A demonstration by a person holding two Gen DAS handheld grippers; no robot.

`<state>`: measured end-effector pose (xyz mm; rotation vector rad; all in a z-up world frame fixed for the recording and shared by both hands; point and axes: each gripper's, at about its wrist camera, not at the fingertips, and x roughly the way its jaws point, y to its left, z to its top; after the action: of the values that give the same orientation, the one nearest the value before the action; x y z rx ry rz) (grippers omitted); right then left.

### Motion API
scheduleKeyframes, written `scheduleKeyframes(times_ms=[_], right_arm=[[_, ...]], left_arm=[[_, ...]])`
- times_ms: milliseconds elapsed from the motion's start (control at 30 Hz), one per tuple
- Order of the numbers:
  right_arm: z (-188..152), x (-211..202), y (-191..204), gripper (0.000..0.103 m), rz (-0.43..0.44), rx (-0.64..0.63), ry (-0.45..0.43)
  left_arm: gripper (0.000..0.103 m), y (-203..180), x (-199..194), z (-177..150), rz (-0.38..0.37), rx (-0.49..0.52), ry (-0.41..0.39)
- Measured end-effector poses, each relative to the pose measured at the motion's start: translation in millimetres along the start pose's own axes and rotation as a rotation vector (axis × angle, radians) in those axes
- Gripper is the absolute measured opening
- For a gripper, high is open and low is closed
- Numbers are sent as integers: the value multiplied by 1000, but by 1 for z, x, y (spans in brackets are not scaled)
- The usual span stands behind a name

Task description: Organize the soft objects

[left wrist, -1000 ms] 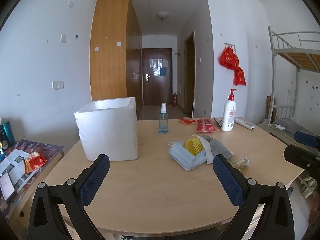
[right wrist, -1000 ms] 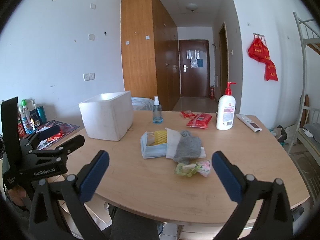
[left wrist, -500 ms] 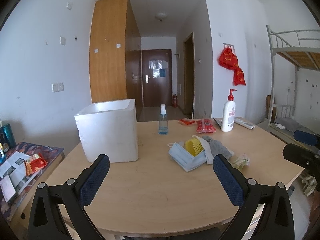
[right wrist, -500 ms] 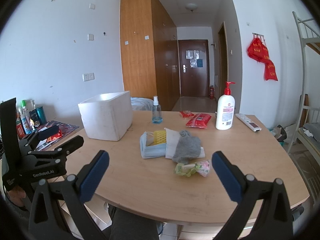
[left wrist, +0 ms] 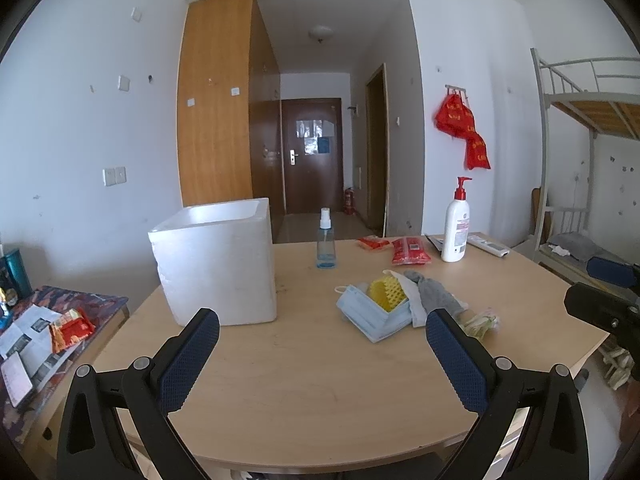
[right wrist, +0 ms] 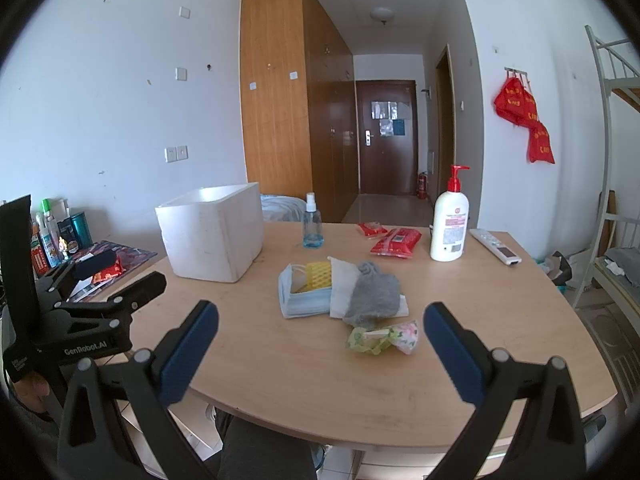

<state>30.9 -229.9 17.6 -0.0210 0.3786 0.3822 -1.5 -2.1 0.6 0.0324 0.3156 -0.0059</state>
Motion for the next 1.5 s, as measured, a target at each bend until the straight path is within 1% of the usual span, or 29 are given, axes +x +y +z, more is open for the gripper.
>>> scheduleKeyframes(times_ms=[1167,1333,1500], right_arm=[[2,1,2,103,8,-8,0],[3,3,0,103,3,-2,2],[6,11,-6,103,11,10,10]], left_arm=[[103,3,1,1,-9,-15,10],[103,5,7,1,-7,-33,21],[103,6,15,5,-22,-37,33]])
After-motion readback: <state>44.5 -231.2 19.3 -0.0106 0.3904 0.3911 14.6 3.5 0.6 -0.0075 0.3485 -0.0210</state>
